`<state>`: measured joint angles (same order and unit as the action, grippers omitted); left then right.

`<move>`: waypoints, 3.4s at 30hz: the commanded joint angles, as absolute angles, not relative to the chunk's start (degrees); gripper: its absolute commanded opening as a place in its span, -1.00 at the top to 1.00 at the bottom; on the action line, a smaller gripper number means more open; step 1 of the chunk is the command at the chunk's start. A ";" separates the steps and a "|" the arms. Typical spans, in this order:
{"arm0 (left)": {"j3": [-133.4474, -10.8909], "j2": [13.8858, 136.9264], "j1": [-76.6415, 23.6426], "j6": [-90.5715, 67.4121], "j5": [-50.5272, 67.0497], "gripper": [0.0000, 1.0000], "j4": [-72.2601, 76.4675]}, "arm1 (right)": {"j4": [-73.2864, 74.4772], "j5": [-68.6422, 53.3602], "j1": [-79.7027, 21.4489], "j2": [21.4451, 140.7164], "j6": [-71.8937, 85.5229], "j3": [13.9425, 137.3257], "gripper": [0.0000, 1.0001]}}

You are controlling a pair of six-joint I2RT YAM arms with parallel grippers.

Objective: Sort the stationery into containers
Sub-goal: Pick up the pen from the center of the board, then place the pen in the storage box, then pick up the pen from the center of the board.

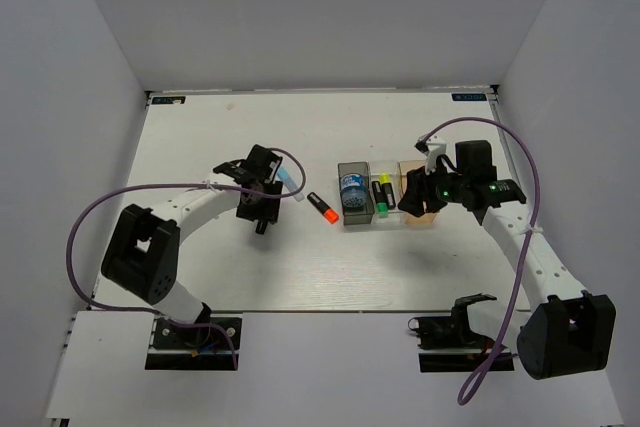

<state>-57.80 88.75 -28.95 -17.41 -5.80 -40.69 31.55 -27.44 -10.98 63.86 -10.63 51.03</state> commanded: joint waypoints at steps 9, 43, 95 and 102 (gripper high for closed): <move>-59.41 95.17 -26.37 -13.98 -4.39 -0.28 -35.51 | 31.20 -28.04 -10.81 64.25 -11.08 51.07 -0.23; -74.70 94.03 -43.15 -37.60 10.01 1.00 -20.32 | 29.54 -23.91 -10.02 63.90 -7.48 50.89 0.85; -52.39 66.63 -16.90 -42.43 -7.93 -0.80 -46.76 | 36.04 -19.39 -31.97 87.24 -20.39 76.25 -0.17; -46.41 64.94 2.08 -42.98 -0.26 -0.82 -47.20 | 42.09 -1.87 -44.29 110.80 -14.16 99.04 -0.23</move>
<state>-47.03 65.19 -1.13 -42.26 -4.64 -46.22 37.43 -13.15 -42.54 106.98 -16.99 92.38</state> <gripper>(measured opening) 0.904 0.613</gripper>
